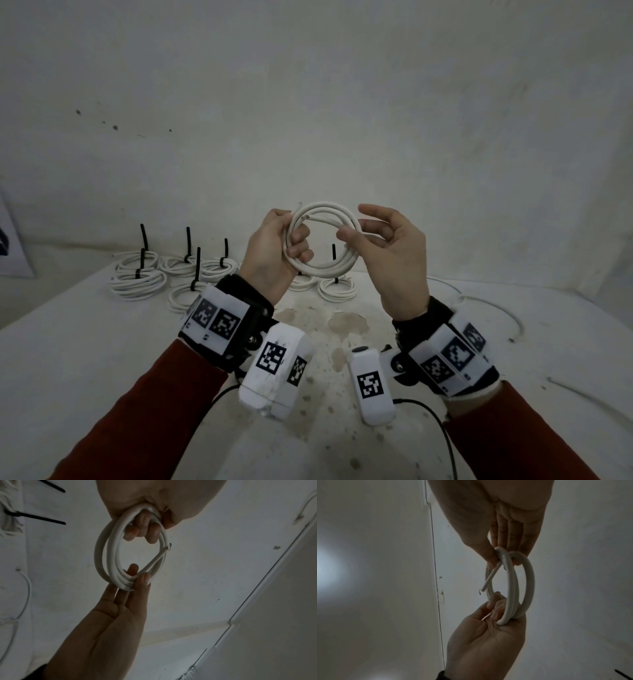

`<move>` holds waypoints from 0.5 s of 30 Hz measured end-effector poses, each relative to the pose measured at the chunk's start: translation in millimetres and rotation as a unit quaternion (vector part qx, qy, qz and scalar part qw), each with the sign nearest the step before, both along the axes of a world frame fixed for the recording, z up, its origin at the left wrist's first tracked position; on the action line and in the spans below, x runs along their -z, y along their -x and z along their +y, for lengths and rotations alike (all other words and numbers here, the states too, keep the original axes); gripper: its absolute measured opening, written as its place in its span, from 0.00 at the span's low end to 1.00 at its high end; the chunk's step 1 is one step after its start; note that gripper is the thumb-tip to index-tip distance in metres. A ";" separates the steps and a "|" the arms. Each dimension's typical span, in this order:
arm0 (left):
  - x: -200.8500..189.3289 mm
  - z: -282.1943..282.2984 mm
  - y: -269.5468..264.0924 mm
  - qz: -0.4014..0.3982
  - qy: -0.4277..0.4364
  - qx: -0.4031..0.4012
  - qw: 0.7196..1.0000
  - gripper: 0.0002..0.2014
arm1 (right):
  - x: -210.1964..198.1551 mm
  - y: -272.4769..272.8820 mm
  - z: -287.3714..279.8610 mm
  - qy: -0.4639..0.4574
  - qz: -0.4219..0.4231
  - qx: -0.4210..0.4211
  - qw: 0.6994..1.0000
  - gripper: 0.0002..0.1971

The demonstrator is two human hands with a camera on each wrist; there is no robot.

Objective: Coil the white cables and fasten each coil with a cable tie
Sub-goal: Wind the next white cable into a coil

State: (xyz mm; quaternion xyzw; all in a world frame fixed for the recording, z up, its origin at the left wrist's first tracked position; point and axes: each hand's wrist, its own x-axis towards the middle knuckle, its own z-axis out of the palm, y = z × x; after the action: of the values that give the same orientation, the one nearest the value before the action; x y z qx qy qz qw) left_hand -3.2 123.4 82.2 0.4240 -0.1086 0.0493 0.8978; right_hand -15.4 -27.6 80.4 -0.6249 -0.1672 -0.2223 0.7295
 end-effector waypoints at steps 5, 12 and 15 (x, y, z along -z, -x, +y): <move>-0.1 2.2 3.5 -0.025 -0.048 0.001 0.999 0.13 | 7.3 -1.8 6.2 -0.068 0.035 -0.009 0.997 0.21; 7.1 5.9 6.5 -0.013 -0.109 0.027 0.994 0.10 | 11.4 1.0 12.2 -0.120 0.071 -0.063 0.988 0.25; 12.9 3.1 7.1 -0.015 -0.135 0.011 0.991 0.12 | 12.1 1.5 14.7 -0.101 0.079 -0.067 0.989 0.24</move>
State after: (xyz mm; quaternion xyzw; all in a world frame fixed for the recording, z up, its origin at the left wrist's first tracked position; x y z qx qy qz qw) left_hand -10.3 126.4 69.4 0.5392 -0.1326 0.0305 0.8311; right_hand -16.9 -12.9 68.4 -0.5510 -0.1277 -0.1384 0.8130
